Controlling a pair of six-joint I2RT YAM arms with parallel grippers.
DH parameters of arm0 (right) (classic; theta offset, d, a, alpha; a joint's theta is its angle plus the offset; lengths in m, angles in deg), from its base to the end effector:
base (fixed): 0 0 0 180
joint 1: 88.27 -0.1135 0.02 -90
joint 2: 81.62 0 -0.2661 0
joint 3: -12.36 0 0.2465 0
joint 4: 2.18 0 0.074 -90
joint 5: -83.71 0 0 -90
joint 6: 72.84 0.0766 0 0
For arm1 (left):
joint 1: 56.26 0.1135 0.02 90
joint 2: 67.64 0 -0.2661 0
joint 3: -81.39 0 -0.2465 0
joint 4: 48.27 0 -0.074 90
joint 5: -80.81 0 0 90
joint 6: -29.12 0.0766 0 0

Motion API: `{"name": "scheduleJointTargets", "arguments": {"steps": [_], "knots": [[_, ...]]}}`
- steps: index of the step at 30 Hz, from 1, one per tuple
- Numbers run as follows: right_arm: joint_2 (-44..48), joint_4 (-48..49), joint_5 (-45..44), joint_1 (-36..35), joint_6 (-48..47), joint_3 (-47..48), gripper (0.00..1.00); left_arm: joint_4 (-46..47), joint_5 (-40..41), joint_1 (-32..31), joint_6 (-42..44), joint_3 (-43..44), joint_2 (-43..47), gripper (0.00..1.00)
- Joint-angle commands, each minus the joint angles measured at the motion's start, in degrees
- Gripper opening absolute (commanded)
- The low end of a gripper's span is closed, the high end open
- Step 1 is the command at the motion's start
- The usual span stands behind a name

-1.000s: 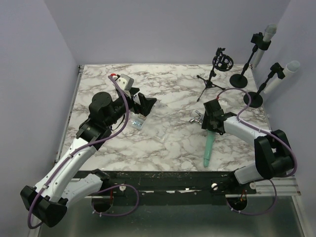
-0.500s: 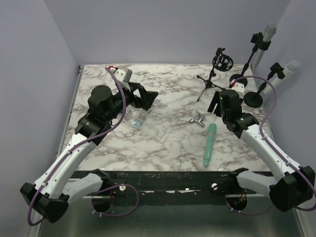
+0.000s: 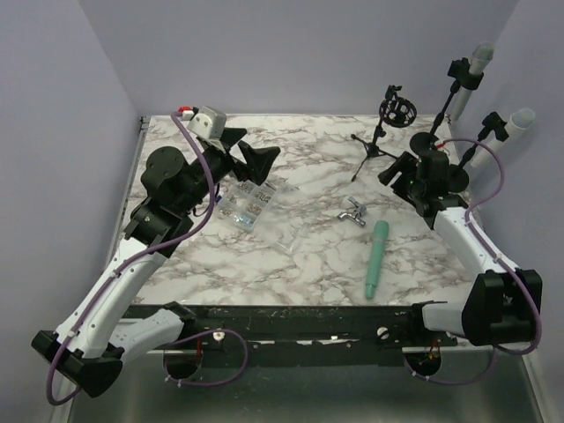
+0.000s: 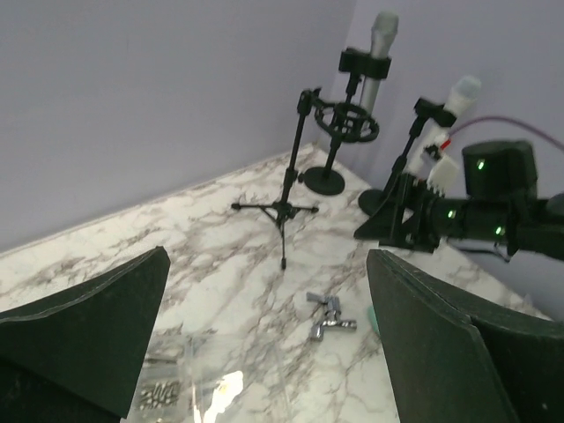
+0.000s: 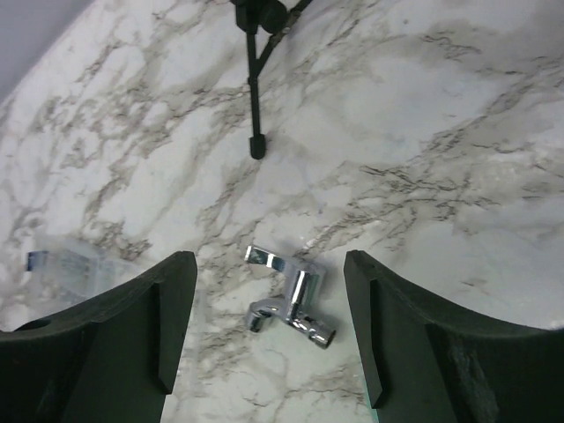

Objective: Remove the microphone from the stand

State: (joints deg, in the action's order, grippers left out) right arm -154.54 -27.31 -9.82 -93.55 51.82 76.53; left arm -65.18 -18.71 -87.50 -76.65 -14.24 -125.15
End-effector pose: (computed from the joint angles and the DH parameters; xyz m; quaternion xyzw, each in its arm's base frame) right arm 0.3095 0.0239 0.2465 0.2377 0.8495 0.1350 0.4512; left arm 0.2023 -0.1375 0.4752 0.1492 0.6265 -0.3533 0.6785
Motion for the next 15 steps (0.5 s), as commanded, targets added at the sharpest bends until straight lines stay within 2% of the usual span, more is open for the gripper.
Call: {"name": "scheduleJointTargets", "arguments": {"steps": [1,7,12,15], "knots": [[-2.65,8.91,14.62,3.04,6.98,0.01,0.75,1.14,-5.91,0.12,7.13,-4.78,2.53,0.98],[-9.65,20.96,19.02,5.01,16.99,-0.18,0.71,5.60,-6.63,-0.71,7.24,-10.15,6.65,0.99],[-14.17,31.73,16.86,4.94,21.82,-0.06,0.71,5.25,-6.39,-2.23,8.24,-10.00,6.29,0.99],[-15.66,36.80,12.71,4.96,22.54,-0.70,0.74,4.84,-6.10,-2.41,8.69,-9.74,6.05,0.99]]}}
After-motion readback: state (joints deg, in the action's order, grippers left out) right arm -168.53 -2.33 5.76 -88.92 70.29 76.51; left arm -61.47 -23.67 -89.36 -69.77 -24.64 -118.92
